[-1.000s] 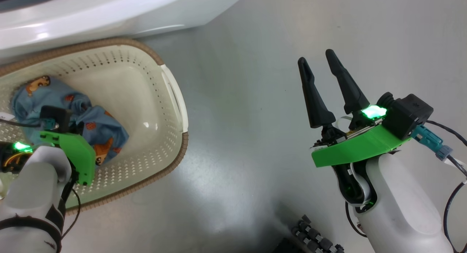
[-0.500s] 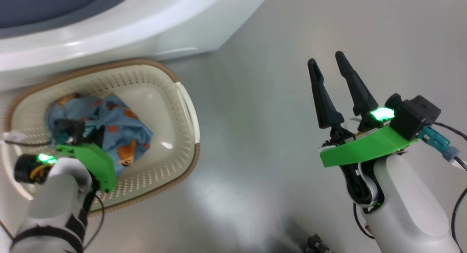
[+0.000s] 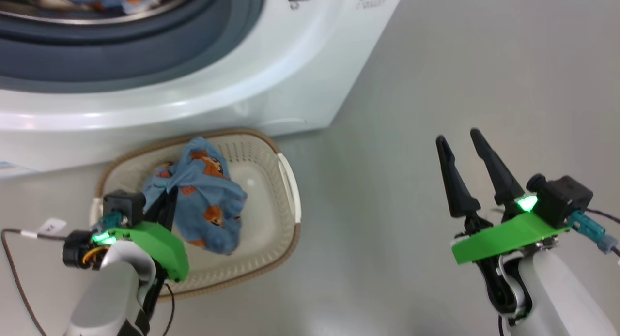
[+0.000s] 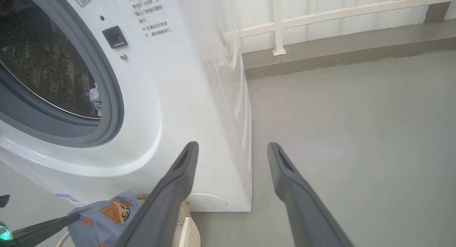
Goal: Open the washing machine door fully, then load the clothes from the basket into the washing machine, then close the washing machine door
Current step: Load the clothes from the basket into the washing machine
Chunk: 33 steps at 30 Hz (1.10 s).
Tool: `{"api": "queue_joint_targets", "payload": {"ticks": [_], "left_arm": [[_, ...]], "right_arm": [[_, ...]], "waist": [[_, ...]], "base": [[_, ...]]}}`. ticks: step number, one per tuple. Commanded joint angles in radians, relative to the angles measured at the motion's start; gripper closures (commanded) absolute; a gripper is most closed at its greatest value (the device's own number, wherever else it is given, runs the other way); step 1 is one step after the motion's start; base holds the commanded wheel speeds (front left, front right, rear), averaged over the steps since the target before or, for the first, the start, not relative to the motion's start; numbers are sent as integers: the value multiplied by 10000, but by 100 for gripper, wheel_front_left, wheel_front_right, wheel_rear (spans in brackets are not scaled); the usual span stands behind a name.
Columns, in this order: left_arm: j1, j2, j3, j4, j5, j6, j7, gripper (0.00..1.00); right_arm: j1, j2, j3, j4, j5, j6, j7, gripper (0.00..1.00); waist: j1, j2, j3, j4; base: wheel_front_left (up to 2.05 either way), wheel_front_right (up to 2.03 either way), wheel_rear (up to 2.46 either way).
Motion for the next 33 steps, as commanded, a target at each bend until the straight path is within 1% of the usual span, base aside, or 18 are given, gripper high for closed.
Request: {"api": "queue_joint_targets", "payload": {"ticks": [1,8,20,24,25,33], "left_arm": [[395,264,296,-357,-103,6,-134,100],[1453,245,718,-1937,31,21,-136,100],[3607,139,1883,-4910,447,118,-137,100],[4321,59,2275,-5907,607,167,-137,100],[4321,59,2275,-5907,607,167,-137,100],[5513,-86,2930,-7499,873,214,-137,100]], "right_arm": [[341,-150,130,-157,-75,46,-78,0],[1064,-399,59,-62,-14,46,-78,0],[2220,-731,-250,16,52,46,-78,0],[2590,-803,-386,-22,57,46,-78,0],[2590,-803,-386,-22,57,46,-78,0],[3025,-885,-552,-73,49,46,-78,0]], "waist": [[1,0,-1062,647],[1,0,-2056,873],[1,0,-3555,1155],[1,0,-3857,1280],[1,0,-3857,1280],[1,0,-4149,1458]], "base": [[0,0,0],[0,0,0],[0,0,0],[0,0,0],[0,0,0],[0,0,0]]}}
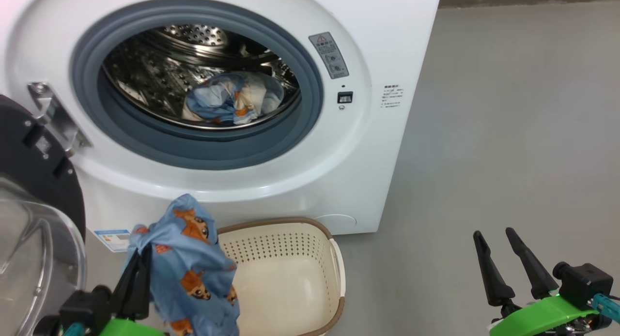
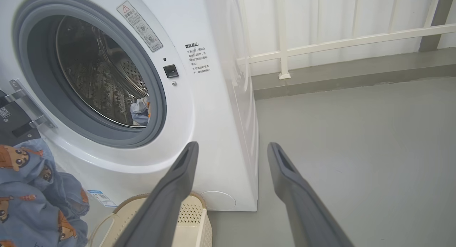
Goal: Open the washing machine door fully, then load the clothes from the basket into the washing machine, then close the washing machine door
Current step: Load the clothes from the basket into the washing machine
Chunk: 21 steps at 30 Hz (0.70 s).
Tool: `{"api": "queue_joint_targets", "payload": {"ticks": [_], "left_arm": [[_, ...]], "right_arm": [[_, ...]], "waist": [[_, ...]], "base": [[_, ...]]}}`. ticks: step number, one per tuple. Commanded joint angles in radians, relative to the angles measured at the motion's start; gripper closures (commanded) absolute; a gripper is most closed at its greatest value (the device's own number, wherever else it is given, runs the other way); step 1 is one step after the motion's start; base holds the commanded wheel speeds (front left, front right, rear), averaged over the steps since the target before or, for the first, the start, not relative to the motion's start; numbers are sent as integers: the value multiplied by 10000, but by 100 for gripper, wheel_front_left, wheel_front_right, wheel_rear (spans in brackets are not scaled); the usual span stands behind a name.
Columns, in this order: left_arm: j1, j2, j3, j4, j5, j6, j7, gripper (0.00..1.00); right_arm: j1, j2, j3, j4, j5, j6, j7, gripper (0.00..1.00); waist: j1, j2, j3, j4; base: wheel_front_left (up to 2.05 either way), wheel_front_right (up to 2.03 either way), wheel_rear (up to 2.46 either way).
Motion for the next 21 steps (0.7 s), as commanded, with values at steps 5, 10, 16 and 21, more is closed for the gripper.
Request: {"api": "queue_joint_targets", "payload": {"ticks": [5,10,16,21], "left_arm": [[533,37,730,-1105,162,71,-135,100],[1038,-83,982,-1687,254,131,-135,100],[1297,-219,1161,-2025,317,141,-135,100],[1049,-262,1166,-2015,348,117,-135,100]], "right_arm": [[183,-227,44,-283,7,46,-80,0],[253,-238,-4,-306,-11,46,-80,0],[255,-222,-44,-328,-22,46,-80,0],[115,-182,-20,-369,-24,46,-80,0]], "waist": [[1,-1,-177,139],[1,-1,-190,129],[1,-1,-91,84],[1,-1,161,-11]], "base": [[0,0,0],[0,0,0],[0,0,0],[0,0,0]]}}
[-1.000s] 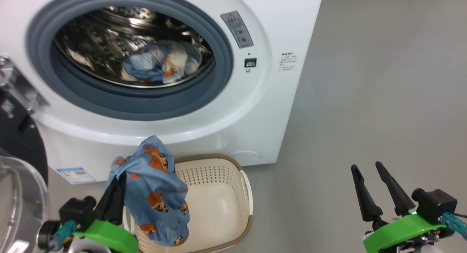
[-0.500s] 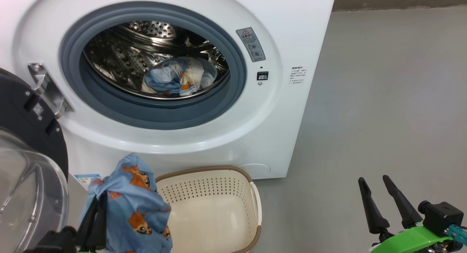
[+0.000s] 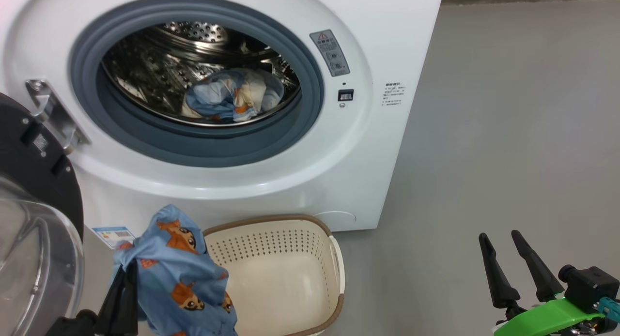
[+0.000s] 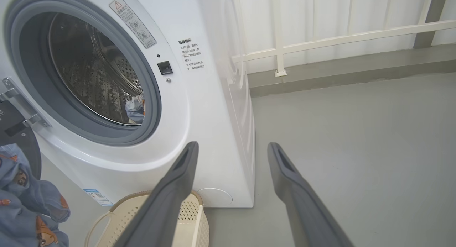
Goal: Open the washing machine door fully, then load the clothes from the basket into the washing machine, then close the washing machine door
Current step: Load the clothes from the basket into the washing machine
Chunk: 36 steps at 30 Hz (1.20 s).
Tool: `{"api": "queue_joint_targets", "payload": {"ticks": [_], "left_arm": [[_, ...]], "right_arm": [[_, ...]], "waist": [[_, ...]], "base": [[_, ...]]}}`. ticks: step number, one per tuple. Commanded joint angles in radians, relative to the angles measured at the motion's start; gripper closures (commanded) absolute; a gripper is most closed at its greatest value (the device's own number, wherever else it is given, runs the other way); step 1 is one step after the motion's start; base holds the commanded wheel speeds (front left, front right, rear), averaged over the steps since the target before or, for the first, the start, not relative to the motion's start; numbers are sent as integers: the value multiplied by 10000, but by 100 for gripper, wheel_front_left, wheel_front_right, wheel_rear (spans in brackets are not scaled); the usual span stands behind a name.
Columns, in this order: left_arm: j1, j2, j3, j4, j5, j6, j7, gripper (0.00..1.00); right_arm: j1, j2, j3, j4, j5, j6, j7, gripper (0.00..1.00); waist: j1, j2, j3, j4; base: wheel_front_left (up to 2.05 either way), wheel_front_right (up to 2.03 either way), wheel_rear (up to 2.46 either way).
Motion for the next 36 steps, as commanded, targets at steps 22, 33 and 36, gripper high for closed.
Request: {"api": "queue_joint_targets", "payload": {"ticks": [22,33,36], "left_arm": [[-5310,824,-260,2093,-96,-169,-45,100],[-8621,1402,-418,5037,123,16,376,100],[-9481,1580,-442,5906,172,92,409,100]], "right_arm": [[-1366,630,523,-282,-49,46,-80,0],[-2118,1067,781,-257,22,46,-80,0],[-2303,1176,850,-260,52,46,-80,0]], "waist": [[0,0,2123,-1123],[0,0,3211,-1883],[0,0,3517,-2097]], "base": [[0,0,0],[0,0,0],[0,0,0]]}}
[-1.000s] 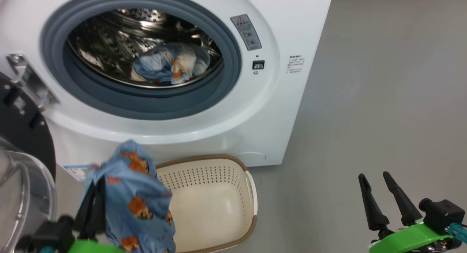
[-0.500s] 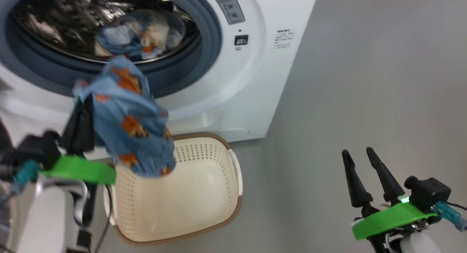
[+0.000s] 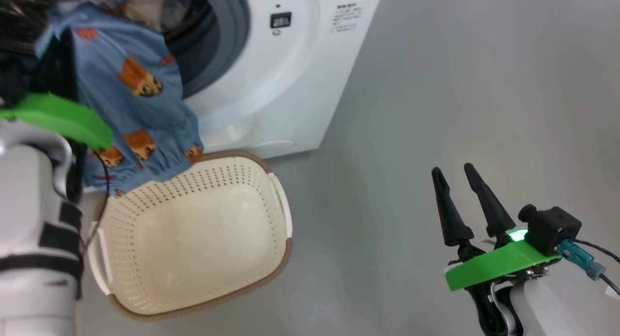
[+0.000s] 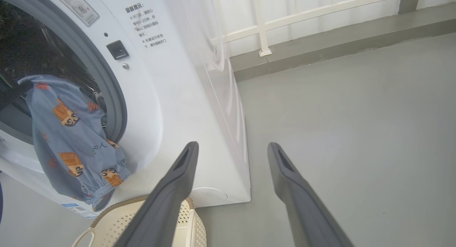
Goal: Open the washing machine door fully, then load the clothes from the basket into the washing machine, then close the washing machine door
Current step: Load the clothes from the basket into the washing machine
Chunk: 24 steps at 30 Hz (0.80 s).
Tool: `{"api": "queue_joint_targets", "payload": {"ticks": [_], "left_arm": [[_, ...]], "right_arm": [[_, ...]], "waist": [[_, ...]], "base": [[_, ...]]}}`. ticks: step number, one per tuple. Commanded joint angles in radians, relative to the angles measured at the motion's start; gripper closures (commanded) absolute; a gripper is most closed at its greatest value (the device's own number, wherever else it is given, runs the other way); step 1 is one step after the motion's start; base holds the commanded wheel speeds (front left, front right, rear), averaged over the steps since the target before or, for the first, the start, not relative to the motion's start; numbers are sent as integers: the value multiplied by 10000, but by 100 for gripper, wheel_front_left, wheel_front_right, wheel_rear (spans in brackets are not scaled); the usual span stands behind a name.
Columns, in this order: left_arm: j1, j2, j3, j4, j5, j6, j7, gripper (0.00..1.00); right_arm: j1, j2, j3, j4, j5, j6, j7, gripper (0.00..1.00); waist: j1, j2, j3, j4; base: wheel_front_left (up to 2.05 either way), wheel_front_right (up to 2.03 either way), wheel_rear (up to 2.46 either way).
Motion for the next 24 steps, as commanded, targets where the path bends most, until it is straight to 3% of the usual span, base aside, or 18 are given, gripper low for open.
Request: {"api": "queue_joint_targets", "payload": {"ticks": [1,14,24], "left_arm": [[-499,491,154,34,164,90,47,100],[-3723,1029,-233,2803,419,232,528,100],[-5023,1314,-603,3306,720,499,-253,100]], "right_arm": [[-175,0,252,-215,58,46,-80,0],[-852,315,558,-293,156,46,-80,0],[-1206,411,757,-347,217,46,-80,0]], "waist": [[-2,-1,515,-443],[-2,-1,1894,-1159],[-2,-1,2422,-1446]], "base": [[0,0,0],[0,0,0],[0,0,0]]}}
